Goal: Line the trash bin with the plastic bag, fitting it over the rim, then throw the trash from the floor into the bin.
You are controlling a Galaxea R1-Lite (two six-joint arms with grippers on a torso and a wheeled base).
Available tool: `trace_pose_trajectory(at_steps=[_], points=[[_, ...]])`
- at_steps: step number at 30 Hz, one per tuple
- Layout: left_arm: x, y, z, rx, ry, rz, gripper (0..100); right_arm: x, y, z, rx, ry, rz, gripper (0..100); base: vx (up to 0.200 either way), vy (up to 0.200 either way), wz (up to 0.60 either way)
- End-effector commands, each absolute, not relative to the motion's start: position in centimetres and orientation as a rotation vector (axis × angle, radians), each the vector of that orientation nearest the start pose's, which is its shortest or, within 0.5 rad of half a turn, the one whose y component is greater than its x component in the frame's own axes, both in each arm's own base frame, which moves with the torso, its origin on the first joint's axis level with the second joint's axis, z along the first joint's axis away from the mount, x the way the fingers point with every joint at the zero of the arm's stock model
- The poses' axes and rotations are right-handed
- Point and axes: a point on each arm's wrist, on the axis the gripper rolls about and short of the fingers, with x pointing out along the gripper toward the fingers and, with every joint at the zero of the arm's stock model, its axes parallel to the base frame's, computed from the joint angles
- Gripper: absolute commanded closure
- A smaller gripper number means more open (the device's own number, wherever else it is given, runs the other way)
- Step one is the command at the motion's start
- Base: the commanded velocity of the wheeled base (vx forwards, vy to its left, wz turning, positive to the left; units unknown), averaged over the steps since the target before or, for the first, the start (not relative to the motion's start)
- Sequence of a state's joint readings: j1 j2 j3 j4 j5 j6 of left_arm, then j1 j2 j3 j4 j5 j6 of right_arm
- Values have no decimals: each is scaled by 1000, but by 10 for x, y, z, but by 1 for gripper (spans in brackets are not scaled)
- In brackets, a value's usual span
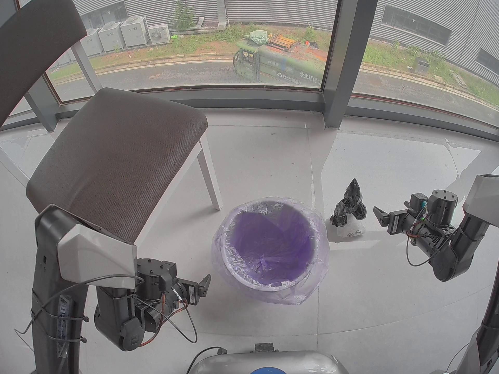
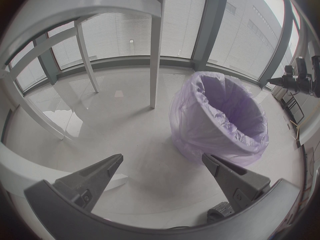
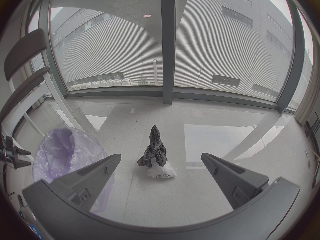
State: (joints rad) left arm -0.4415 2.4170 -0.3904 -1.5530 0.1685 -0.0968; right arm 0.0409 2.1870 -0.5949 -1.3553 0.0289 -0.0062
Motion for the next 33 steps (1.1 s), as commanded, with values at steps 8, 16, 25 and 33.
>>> trace_pose_trajectory(at_steps=[8, 16, 25, 33], points=[[250, -150, 25, -5, 305, -354, 0, 328, 30, 71, -107, 176, 34, 0, 0, 0, 0], [230, -140, 58, -35, 232, -366, 0, 312, 49, 92, -138, 73, 51, 0, 0, 0, 0], [214, -144, 92, -40, 112, -502, 0, 320, 65, 161, -218, -80, 45, 0, 0, 0, 0], [180, -147, 135, -88, -46, -589, 0, 360, 72, 141, -91, 6, 66, 0, 0, 0, 0]])
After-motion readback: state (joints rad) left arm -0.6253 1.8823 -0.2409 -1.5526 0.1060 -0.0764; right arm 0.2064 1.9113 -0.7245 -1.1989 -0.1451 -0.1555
